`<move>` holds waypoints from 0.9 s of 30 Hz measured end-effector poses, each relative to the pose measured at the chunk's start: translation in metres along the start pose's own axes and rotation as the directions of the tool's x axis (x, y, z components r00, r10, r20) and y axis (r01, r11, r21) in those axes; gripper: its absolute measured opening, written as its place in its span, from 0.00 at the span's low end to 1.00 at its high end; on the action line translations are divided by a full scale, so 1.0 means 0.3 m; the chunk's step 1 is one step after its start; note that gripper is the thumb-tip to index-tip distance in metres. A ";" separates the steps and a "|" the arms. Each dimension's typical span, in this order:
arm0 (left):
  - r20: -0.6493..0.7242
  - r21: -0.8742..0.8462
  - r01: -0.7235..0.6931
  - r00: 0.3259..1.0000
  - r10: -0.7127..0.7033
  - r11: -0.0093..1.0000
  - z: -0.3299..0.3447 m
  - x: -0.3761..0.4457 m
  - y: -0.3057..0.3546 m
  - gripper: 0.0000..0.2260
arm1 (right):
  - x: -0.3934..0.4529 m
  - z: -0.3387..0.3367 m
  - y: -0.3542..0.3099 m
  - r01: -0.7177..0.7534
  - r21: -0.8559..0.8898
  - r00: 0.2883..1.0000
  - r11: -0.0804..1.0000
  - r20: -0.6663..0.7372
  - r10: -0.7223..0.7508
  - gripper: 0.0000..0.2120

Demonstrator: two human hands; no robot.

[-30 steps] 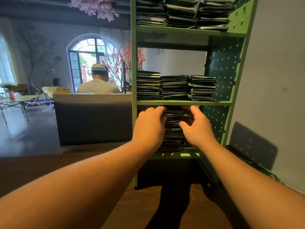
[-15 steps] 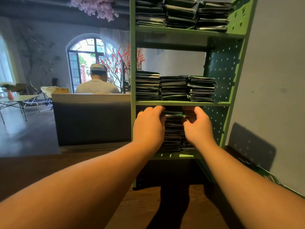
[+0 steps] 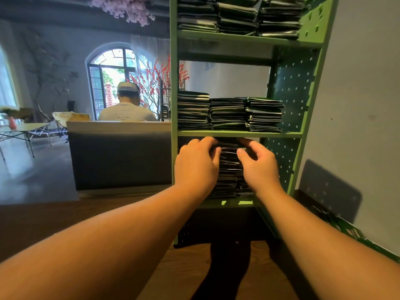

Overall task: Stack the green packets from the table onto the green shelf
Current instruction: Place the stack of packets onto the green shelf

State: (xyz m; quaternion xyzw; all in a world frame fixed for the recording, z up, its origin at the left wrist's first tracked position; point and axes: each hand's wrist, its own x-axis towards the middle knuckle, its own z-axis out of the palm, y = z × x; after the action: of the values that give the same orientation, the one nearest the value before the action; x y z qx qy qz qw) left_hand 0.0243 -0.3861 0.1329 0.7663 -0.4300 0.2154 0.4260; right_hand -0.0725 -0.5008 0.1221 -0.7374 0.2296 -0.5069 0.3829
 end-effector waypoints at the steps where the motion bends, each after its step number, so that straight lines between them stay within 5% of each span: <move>1: 0.002 0.003 0.009 1.000 -0.009 1.000 0.000 0.000 0.000 0.14 | 0.003 0.001 0.000 0.000 0.006 1.000 1.000 0.003 0.000 0.09; 7: 0.011 -0.001 0.013 1.000 -0.012 1.000 0.001 -0.003 0.005 0.10 | 0.001 0.021 -0.009 -0.012 -0.075 0.997 0.997 0.069 0.018 0.18; 14: 0.016 0.004 -0.001 1.000 0.001 1.000 0.002 -0.012 0.000 0.14 | -0.004 0.028 -0.020 0.028 -0.163 0.991 0.986 0.131 -0.006 0.14; 27: -0.010 -0.012 -0.003 1.000 0.002 1.000 -0.002 -0.002 -0.006 0.17 | -0.028 0.034 -0.036 0.053 -0.153 0.998 0.987 -0.019 -0.057 0.18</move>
State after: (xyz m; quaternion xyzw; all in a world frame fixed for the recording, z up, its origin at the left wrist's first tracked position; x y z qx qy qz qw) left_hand 0.0256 -0.3849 0.1321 0.7621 -0.4300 0.2174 0.4324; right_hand -0.0670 -0.4849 0.1239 -0.7647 0.2517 -0.5066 0.3086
